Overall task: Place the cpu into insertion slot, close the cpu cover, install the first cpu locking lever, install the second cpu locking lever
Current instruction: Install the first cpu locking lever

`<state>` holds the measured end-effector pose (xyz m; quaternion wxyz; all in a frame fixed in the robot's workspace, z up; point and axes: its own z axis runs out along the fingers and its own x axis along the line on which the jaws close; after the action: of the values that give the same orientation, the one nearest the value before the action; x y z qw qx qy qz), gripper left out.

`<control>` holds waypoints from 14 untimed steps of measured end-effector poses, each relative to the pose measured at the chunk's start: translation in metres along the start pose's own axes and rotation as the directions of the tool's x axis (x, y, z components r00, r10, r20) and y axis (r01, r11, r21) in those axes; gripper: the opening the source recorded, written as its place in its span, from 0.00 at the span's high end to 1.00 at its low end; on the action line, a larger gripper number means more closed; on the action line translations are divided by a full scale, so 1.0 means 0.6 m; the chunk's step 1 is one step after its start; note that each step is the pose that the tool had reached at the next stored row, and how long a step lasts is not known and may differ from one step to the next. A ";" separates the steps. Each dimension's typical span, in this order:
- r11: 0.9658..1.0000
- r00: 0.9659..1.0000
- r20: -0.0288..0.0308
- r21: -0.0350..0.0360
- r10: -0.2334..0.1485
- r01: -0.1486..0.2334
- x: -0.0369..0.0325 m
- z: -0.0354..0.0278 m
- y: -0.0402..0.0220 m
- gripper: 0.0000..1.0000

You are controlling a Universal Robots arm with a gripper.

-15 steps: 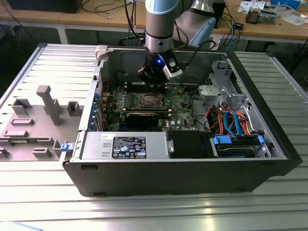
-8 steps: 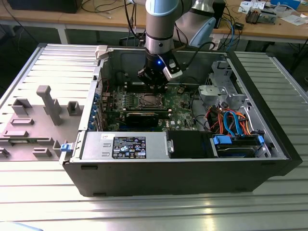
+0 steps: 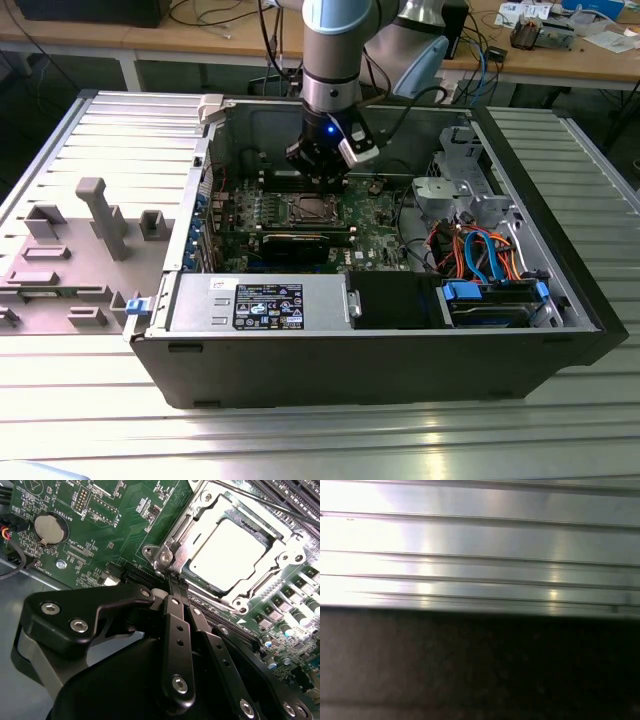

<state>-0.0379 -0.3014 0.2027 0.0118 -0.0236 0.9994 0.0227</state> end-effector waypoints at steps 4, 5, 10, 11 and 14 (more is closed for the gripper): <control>1.000 1.000 0.000 0.000 0.000 0.000 0.000 -0.004 0.000 0.89; 1.000 1.000 0.000 0.000 0.000 0.000 0.000 -0.004 0.000 0.89; 1.000 1.000 0.000 0.002 0.000 0.000 0.000 -0.005 -0.005 0.89; 1.000 1.000 0.000 0.002 0.000 0.000 0.000 -0.005 -0.006 0.89; 1.000 1.000 0.000 0.002 0.000 0.000 0.000 -0.005 -0.007 0.89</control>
<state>-0.0380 -0.3055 0.2053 0.0117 -0.0236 0.9994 0.0215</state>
